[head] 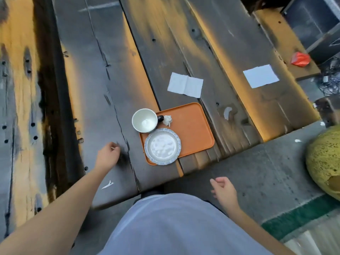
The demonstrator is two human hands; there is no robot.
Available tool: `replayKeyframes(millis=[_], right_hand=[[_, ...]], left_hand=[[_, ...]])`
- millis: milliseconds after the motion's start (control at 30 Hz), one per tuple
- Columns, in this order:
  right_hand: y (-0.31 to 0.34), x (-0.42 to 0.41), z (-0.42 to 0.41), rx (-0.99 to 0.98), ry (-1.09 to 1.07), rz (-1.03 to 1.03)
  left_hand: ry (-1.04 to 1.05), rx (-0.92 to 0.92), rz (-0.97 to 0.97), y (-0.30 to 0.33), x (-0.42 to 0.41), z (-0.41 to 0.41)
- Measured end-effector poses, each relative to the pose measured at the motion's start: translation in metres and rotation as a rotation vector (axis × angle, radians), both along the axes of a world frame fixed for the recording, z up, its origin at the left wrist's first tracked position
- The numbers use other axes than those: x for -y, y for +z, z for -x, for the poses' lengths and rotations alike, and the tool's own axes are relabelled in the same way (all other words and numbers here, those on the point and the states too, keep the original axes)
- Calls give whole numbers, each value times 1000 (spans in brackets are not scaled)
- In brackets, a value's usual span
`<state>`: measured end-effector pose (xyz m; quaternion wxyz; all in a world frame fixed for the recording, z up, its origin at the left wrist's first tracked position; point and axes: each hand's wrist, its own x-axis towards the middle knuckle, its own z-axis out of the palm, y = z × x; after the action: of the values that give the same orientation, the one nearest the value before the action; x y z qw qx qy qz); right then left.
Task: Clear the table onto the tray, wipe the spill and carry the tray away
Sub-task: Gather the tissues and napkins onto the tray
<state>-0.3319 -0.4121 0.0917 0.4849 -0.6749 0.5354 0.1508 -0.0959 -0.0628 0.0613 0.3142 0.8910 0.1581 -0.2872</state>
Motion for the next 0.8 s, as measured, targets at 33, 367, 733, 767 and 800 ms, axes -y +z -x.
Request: replayKeyframes(millis=[33, 367, 733, 767, 800], right_hand=[[-5, 5, 26, -49, -56, -37], [-2, 84, 192, -175, -145, -303], [-7, 139, 211, -252, -69, -332], [-10, 150, 205, -270, -58, -326], [-13, 161, 200, -290, -39, -313]], left_hand=[[18, -16, 35, 0, 11, 24], [-587, -308, -32, 8, 151, 231], [-295, -321, -22, -9, 202, 219], [-319, -322, -45, -16, 207, 210], [-333, -337, -60, -20, 213, 203]])
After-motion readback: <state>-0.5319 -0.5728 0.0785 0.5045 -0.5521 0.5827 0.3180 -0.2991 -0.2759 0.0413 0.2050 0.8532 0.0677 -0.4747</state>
